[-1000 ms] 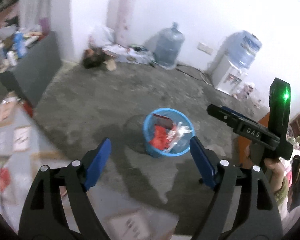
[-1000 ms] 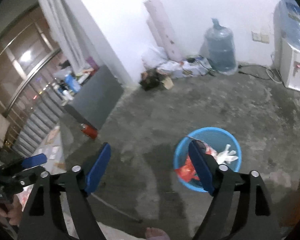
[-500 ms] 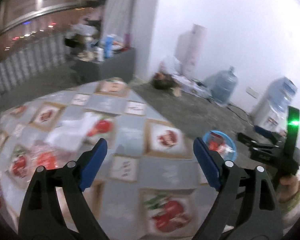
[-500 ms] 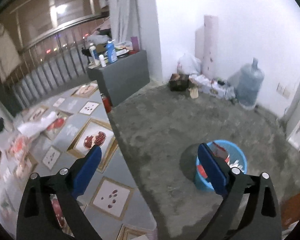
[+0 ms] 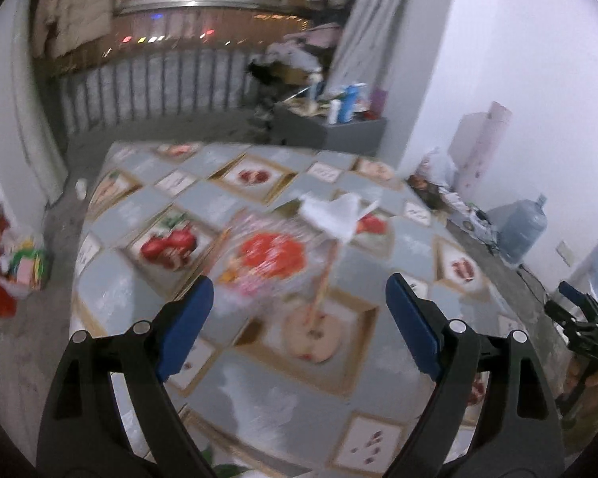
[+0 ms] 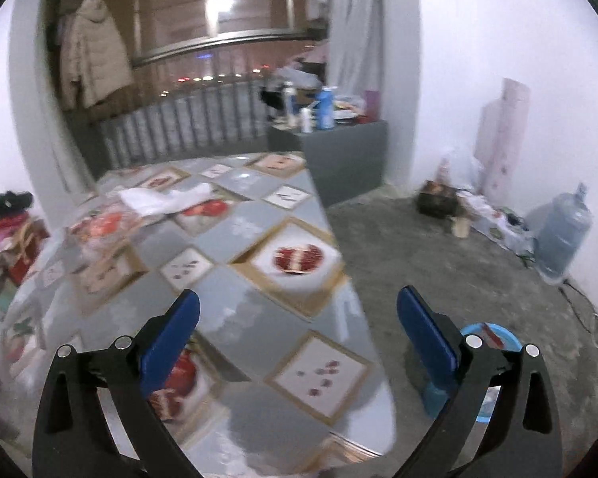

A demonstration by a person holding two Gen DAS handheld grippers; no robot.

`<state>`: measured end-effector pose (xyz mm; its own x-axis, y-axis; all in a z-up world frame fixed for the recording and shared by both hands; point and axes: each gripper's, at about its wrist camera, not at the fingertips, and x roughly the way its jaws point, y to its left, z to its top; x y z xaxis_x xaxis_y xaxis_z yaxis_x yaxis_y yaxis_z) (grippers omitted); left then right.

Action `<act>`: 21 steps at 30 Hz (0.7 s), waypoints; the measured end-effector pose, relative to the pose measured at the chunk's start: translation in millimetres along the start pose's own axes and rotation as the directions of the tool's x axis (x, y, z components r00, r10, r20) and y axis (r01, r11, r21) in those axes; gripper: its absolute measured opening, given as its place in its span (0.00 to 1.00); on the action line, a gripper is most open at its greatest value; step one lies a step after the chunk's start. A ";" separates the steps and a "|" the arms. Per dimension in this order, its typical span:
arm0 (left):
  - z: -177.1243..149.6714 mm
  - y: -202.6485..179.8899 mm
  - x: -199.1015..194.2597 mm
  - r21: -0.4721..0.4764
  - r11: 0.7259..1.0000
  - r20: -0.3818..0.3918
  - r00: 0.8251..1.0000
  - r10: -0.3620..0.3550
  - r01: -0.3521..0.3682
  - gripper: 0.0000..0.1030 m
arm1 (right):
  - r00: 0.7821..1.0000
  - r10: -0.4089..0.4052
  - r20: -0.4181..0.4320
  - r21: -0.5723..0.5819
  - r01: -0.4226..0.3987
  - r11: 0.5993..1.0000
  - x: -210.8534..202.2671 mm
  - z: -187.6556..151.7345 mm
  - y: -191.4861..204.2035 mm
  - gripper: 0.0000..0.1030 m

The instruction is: Collect trash

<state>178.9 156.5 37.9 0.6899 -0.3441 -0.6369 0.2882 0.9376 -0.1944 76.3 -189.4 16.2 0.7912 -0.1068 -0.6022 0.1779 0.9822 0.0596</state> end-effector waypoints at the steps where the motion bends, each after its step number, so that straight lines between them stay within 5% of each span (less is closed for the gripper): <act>1: -2.4 5.3 0.5 -0.010 1.000 -0.005 1.000 0.004 -0.004 0.81 | 1.000 0.025 -0.015 0.012 -0.025 1.000 5.8 -0.1 3.6 0.93; 6: -11.4 31.6 8.8 -0.024 0.999 -0.018 0.999 0.036 -0.036 0.81 | 0.988 0.121 -0.092 0.053 -0.117 0.992 31.8 -2.1 20.6 0.93; 13: -14.3 47.8 30.8 -0.010 0.998 -0.008 0.998 0.060 -0.060 0.81 | 0.987 0.124 -0.106 -0.061 -0.131 0.990 53.1 7.8 51.2 0.90; 21: -19.7 61.1 63.0 -0.074 0.997 -0.063 0.998 -0.029 0.024 0.81 | 0.955 0.254 -0.153 -0.012 -0.259 0.966 95.2 48.4 68.5 0.85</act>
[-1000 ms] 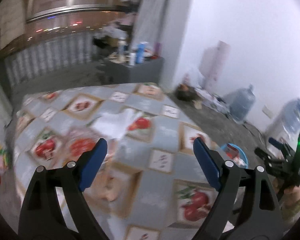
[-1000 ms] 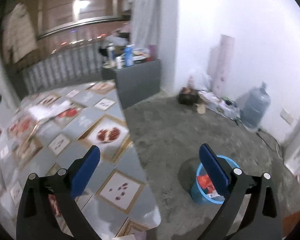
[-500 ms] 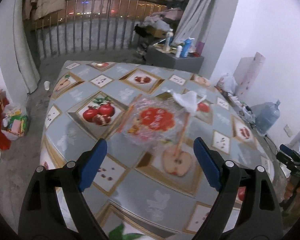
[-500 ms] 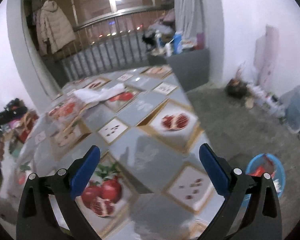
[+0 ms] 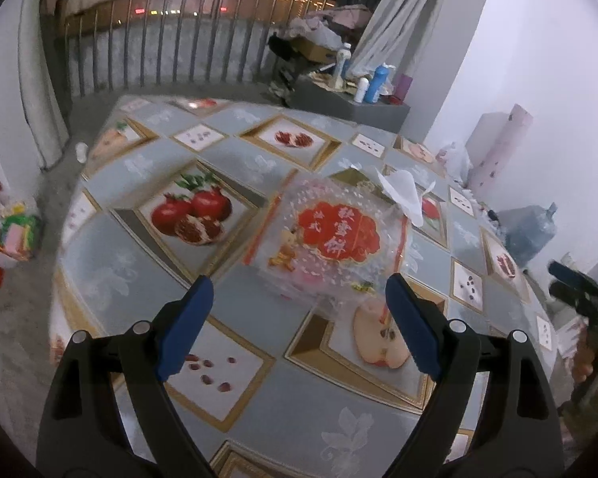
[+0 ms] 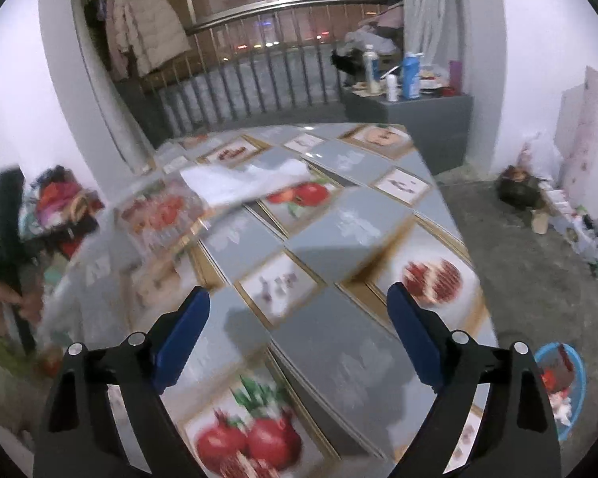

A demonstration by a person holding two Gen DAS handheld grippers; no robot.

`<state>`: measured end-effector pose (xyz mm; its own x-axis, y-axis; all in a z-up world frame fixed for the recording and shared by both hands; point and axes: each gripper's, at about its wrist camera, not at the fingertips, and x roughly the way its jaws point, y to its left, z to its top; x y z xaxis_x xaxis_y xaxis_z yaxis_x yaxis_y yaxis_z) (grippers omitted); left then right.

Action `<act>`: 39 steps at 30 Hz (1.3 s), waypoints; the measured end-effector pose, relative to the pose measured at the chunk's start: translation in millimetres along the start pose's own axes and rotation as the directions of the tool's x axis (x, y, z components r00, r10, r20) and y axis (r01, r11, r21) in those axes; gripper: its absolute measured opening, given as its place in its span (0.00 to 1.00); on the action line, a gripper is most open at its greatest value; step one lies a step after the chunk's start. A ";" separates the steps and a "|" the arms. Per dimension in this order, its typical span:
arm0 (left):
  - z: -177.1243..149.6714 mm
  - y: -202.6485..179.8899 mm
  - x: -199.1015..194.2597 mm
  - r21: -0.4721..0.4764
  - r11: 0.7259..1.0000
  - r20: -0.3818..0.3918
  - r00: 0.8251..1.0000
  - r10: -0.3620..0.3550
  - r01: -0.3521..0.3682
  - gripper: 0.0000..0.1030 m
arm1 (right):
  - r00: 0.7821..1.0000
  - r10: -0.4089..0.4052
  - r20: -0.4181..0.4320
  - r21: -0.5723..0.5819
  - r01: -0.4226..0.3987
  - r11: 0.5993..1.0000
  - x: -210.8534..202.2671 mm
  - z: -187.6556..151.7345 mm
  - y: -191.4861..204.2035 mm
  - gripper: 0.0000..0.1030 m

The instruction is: Collect trash

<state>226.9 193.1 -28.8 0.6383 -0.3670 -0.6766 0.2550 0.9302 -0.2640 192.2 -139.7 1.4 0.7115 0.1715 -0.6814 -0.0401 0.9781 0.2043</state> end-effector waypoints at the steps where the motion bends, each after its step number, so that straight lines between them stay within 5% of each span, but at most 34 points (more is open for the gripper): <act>1: -0.6 1.0 4.0 -0.008 1.000 -0.008 1.000 -0.007 0.007 0.81 | 1.000 0.019 -0.005 0.012 -0.019 1.000 5.7 5.7 0.1 0.85; 7: 7.0 9.2 32.5 -0.043 0.999 -0.041 0.999 0.012 -0.014 0.80 | 0.972 0.215 -0.091 0.209 -0.192 0.959 76.0 46.8 -13.8 0.84; 13: 15.8 20.0 61.0 -0.076 0.995 -0.100 0.994 0.054 -0.061 0.56 | 0.944 0.301 -0.136 0.438 -0.216 0.873 147.4 75.2 -31.2 0.74; 19: 15.6 15.5 75.2 -0.037 0.994 -0.121 0.987 0.101 -0.107 0.35 | 0.954 0.222 -0.201 0.444 -0.113 0.889 190.2 92.3 -27.3 0.56; 28: 15.8 7.6 79.4 0.032 0.986 -0.108 0.980 0.165 -0.162 0.14 | 0.963 0.084 -0.255 0.346 0.010 0.938 220.1 101.2 -21.8 0.08; 39: 4.9 0.1 72.8 0.061 0.988 -0.104 0.984 0.147 -0.141 0.07 | 0.962 -0.009 -0.275 0.203 0.067 0.977 195.7 85.2 -29.8 0.03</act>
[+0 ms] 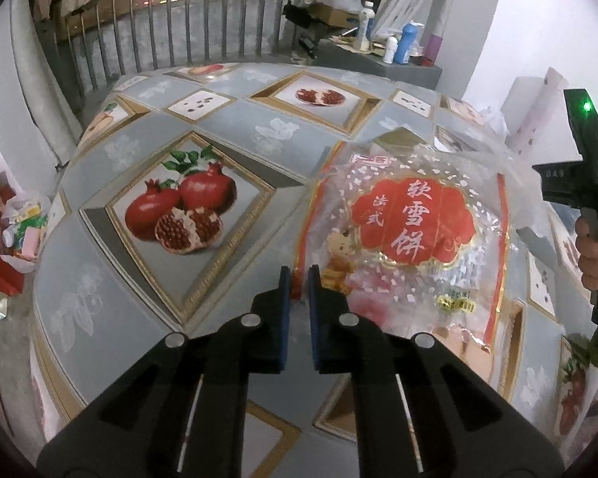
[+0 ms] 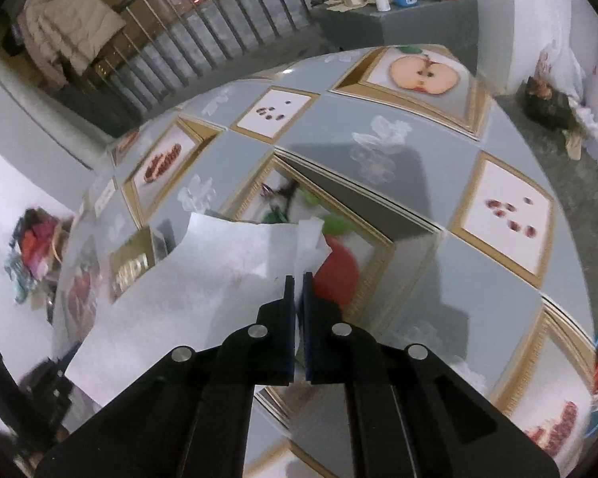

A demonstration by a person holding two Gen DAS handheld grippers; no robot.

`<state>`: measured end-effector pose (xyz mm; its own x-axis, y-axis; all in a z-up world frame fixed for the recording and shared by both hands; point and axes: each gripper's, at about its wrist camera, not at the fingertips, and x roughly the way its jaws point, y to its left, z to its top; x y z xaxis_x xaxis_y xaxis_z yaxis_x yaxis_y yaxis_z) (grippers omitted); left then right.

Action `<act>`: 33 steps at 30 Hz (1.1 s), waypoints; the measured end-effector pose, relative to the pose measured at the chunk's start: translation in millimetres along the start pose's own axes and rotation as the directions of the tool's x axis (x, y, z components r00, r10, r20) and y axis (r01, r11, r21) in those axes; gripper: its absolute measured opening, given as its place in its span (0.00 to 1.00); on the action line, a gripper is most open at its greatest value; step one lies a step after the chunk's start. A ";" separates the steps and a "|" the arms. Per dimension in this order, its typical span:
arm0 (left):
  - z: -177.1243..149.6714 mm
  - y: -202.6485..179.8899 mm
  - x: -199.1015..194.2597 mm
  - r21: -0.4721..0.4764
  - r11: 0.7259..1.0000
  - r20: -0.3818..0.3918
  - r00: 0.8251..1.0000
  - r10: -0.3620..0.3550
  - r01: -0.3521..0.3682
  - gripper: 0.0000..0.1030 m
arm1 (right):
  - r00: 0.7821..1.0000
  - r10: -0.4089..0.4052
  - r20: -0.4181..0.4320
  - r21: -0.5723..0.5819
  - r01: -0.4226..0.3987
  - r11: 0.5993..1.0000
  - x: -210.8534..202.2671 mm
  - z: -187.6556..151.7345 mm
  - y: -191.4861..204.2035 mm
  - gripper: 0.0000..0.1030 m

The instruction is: Collect trash

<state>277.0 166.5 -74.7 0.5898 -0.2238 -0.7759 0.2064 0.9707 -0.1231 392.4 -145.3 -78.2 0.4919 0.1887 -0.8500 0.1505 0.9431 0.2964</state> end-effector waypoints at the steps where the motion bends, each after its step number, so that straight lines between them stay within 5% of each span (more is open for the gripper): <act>1: -2.7 -1.7 -2.0 0.003 1.000 -0.001 1.000 -0.004 0.004 0.07 | 1.000 -0.003 -0.001 -0.006 0.003 1.000 -4.4 -4.1 -3.5 0.03; 16: -82.0 -37.3 -60.5 0.064 0.993 -0.041 0.994 -0.102 0.104 0.06 | 0.998 -0.058 -0.025 -0.042 0.057 0.998 -88.3 -125.6 -50.1 0.03; 23: -119.2 -32.5 -91.6 0.014 0.989 -0.045 0.988 -0.145 0.146 0.08 | 0.998 -0.063 -0.005 0.004 0.063 0.998 -121.3 -180.0 -67.0 0.03; 28: -119.7 -15.9 -104.3 -0.108 0.976 -0.009 0.982 -0.189 0.187 0.21 | 0.999 -0.027 0.034 0.056 0.025 0.998 -127.1 -192.7 -74.3 0.03; 33: -123.1 -22.1 -124.7 -0.124 0.968 0.040 0.975 -0.217 0.220 0.36 | 0.998 -0.008 0.055 0.068 0.004 0.998 -128.5 -197.0 -75.6 0.03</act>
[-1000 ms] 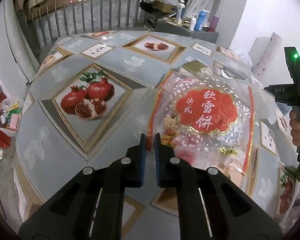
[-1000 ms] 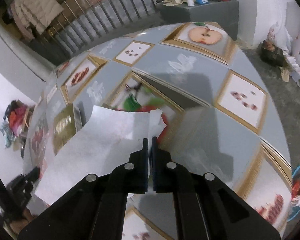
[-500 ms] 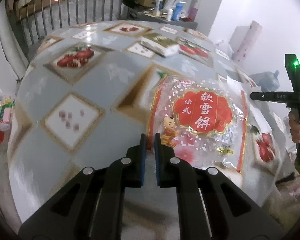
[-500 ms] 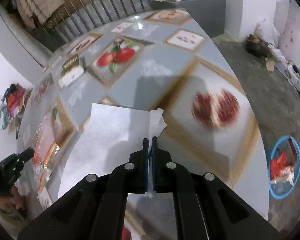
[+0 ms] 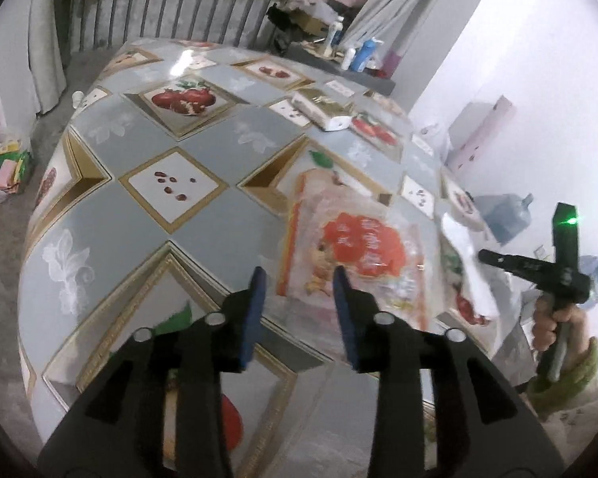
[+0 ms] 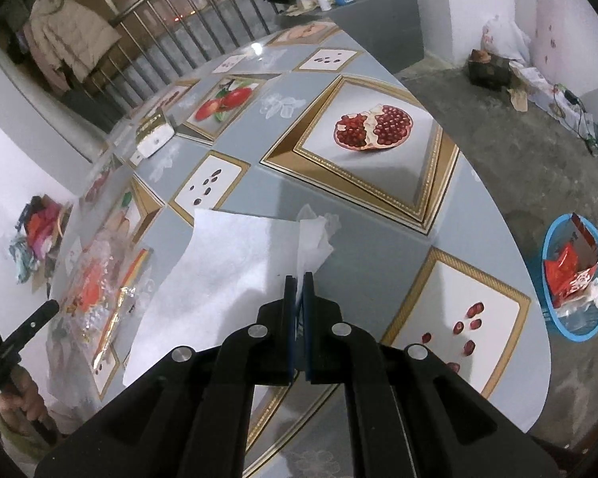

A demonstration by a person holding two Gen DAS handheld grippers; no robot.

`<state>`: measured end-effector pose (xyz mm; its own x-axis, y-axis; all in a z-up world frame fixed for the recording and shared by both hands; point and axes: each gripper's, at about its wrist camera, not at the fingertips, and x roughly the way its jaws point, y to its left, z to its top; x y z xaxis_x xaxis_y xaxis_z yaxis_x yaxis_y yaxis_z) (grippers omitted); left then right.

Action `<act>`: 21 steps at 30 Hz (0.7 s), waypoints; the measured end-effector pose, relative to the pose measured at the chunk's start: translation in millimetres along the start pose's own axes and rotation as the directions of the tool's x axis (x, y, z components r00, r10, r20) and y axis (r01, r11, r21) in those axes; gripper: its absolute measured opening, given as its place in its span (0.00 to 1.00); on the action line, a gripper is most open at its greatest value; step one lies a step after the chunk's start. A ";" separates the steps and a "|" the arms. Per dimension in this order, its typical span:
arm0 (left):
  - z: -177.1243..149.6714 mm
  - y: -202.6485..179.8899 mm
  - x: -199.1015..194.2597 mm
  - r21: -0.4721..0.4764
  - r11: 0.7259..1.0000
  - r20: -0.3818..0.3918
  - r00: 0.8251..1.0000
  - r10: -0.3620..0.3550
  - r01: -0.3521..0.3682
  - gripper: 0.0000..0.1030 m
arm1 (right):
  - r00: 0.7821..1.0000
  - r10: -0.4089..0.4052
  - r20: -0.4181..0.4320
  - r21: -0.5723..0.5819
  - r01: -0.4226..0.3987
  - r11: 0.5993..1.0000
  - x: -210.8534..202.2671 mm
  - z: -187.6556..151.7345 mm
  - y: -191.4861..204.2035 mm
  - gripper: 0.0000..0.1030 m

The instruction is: Collect trash

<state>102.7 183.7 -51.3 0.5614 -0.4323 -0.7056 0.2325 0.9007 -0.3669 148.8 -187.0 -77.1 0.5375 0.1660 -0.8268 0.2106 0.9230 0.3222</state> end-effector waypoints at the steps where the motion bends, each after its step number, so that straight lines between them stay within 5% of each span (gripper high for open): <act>1: -0.9 -1.8 -1.0 -0.002 1.000 -0.002 1.000 -0.009 0.009 0.42 | 1.000 0.005 0.002 0.003 -0.005 1.000 -0.4 -0.6 -0.9 0.03; 4: -6.8 -8.2 -2.7 0.000 1.000 -0.018 1.000 0.001 -0.001 0.53 | 1.000 0.030 0.008 0.020 -0.031 0.999 -1.4 -2.1 -5.7 0.03; 8: -16.2 -13.4 -4.2 -0.022 1.000 -0.037 0.999 0.010 -0.010 0.54 | 0.999 0.042 0.013 0.027 -0.043 0.999 -2.0 -3.7 -7.6 0.03; 17: -29.0 -33.5 8.3 -0.082 0.981 -0.064 0.981 -0.183 0.177 0.54 | 0.998 0.050 0.026 0.021 -0.050 0.999 -1.8 -5.3 -7.4 0.03; 21: -26.0 -43.1 17.2 -0.066 0.983 -0.077 0.981 -0.178 0.173 0.52 | 0.999 0.047 0.027 0.021 -0.048 0.999 -1.5 -5.3 -7.1 0.03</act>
<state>81.7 136.3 -63.4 0.4483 -0.5874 -0.6738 0.2734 0.8077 -0.5223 142.2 -191.9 -80.6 0.5685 0.1999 -0.7980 0.2018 0.9065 0.3708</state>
